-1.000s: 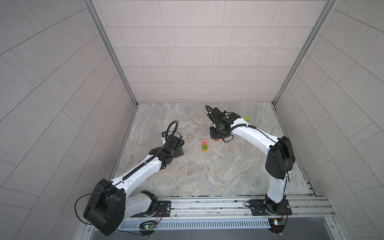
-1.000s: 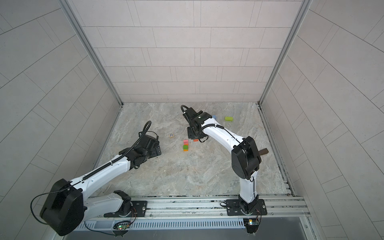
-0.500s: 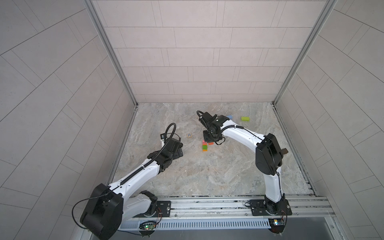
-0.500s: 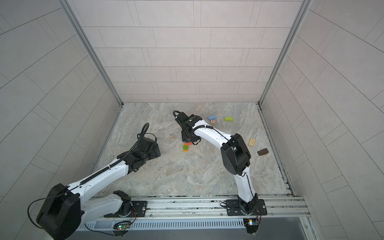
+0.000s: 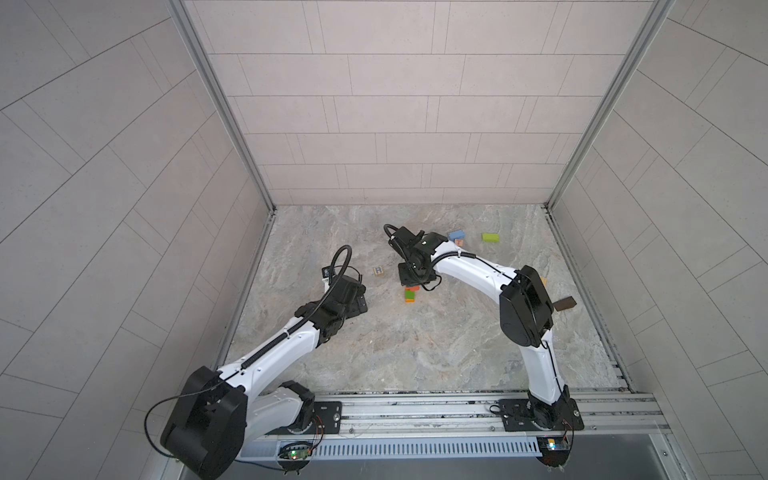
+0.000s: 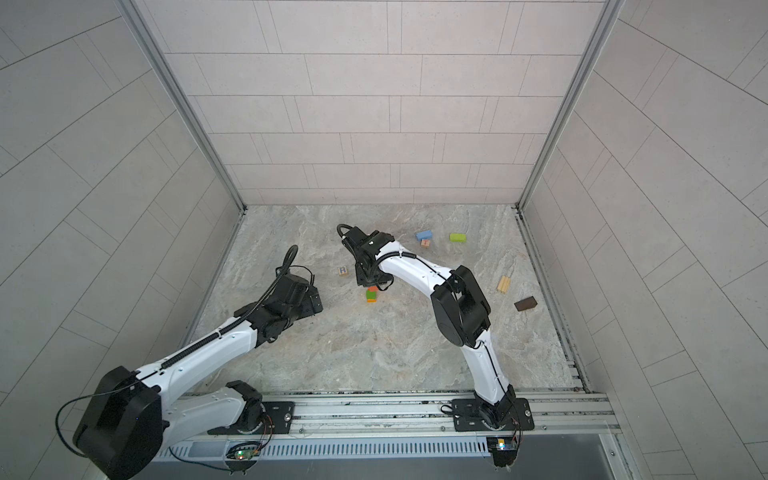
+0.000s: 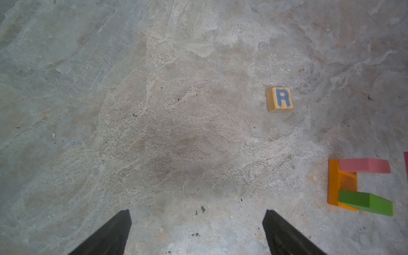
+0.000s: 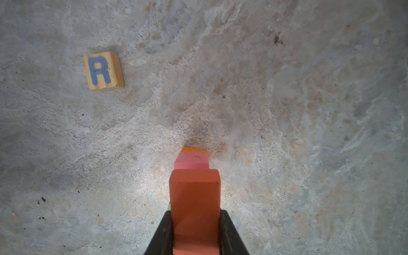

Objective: Build the wood block tower
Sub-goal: 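Carry the red-orange block with the right gripper over the orange-pink-green structure, then lower the red-orange block upright beside the structure and open the right gripper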

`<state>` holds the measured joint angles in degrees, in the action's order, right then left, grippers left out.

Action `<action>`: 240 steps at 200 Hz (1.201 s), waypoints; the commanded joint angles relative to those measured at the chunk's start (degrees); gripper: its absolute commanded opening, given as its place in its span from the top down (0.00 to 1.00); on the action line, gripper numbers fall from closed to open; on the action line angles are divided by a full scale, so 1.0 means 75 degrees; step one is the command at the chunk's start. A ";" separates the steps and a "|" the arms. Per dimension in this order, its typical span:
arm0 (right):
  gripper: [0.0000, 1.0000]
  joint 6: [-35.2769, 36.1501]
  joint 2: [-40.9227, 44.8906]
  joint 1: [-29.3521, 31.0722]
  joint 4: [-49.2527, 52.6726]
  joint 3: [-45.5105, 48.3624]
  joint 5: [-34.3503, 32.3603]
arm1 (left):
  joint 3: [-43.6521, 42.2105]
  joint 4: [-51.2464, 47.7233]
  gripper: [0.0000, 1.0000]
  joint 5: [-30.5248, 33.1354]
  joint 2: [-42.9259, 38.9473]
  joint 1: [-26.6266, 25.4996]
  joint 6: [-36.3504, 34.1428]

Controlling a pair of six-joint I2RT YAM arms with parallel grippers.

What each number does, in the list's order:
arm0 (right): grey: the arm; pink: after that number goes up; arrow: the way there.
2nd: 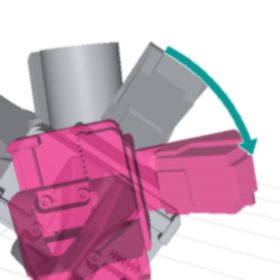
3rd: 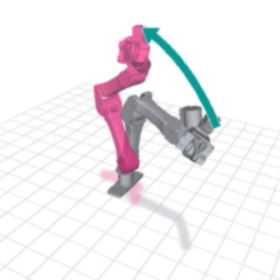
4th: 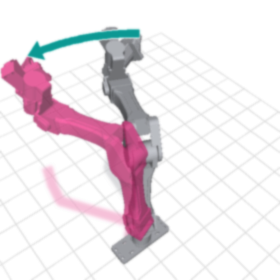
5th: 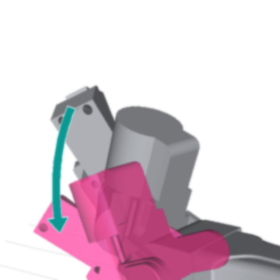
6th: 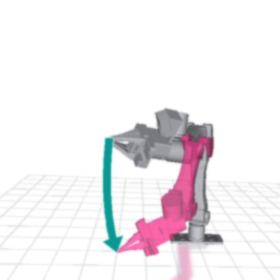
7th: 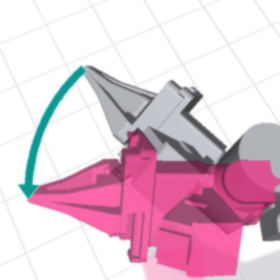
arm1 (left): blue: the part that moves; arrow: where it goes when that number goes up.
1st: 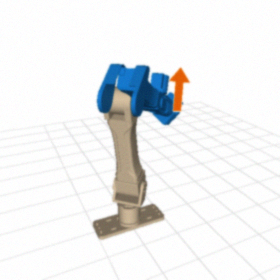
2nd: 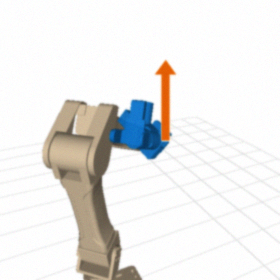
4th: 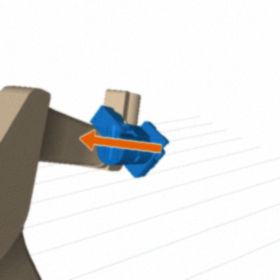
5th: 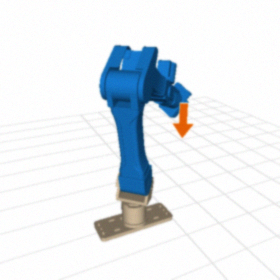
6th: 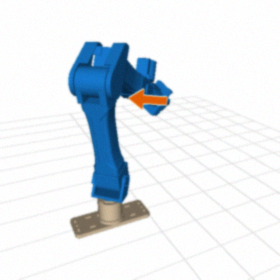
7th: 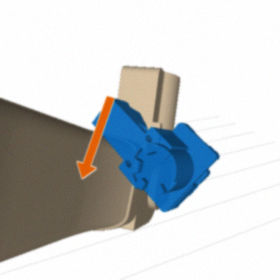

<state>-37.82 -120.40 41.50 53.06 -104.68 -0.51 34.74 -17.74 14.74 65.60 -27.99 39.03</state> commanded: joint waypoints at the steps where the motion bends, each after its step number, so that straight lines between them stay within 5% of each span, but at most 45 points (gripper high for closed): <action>1: 0.78 -0.0155 -0.0186 0.0122 0.0124 -0.0141 -0.0169 | -0.0097 0.0048 0.00 0.0026 -0.0042 0.0058 0.0036; 174: 0.77 -0.0184 -0.0434 0.0174 0.0104 -0.0217 -0.0201 | -0.0109 0.0116 0.00 -0.0161 -0.0005 0.0072 0.0035; 240: 0.62 -0.0126 -0.0494 0.0178 0.0155 -0.0268 -0.0245 | -0.0121 0.0174 0.00 -0.0277 -0.0001 0.0075 -0.0024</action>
<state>-37.95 -123.33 42.37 52.99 -105.45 -0.56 34.57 -17.04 12.84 65.63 -27.75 39.00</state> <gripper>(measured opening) 0.355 0.992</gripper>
